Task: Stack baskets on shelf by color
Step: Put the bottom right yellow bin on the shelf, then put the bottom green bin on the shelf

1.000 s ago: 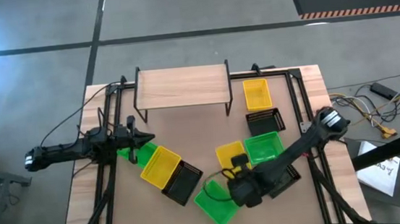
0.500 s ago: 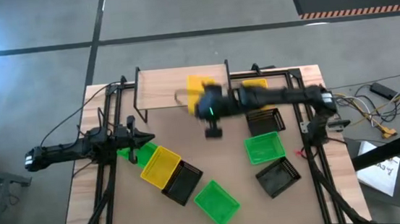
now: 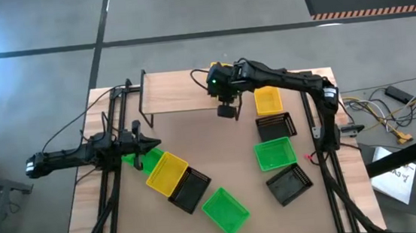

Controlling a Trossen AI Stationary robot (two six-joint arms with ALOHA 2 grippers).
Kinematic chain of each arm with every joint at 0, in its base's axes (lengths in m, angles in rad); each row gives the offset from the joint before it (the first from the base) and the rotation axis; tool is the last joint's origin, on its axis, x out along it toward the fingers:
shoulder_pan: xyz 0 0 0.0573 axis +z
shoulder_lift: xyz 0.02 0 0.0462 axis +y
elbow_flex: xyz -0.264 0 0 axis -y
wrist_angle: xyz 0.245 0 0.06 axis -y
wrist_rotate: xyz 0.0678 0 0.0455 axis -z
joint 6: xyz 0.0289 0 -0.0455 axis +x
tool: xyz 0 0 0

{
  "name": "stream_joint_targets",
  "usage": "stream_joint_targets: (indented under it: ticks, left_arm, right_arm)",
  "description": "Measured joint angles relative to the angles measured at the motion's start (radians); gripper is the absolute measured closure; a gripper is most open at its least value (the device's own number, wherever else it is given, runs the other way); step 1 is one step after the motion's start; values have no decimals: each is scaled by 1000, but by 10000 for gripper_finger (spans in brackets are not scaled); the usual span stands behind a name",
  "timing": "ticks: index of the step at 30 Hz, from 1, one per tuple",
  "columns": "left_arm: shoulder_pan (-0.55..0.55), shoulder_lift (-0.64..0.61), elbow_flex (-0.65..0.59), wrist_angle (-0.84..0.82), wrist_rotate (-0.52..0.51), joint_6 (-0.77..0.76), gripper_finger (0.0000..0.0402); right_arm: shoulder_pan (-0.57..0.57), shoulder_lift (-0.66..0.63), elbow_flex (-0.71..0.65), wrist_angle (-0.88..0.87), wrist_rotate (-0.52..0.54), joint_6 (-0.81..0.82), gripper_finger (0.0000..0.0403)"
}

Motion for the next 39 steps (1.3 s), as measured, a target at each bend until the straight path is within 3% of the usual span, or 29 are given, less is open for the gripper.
stream_joint_targets:
  ticks: [4,10,15,21,29,33,39]
  left_arm:
    - [0,0,0,0,0,0,402]
    - [0,0,0,0,0,0,402]
    - [0,0,0,0,0,0,402]
    - [0,0,0,0,0,0,402]
    - [0,0,0,0,0,0,402]
    - [0,0,0,0,0,0,402]
    - [0,0,0,0,0,0,402]
  right_arm:
    - [2,-3,-25,-3,52,-29,368]
    - [5,-5,-21,-70,105,-19,297]
    - [76,-52,-15,-87,104,102,268]
    - [359,-150,-204,21,136,303,284]
    - [792,-169,-475,334,187,525,315]
    - [906,-139,-489,364,206,569,308]
    - [998,-101,-480,434,125,602,253]
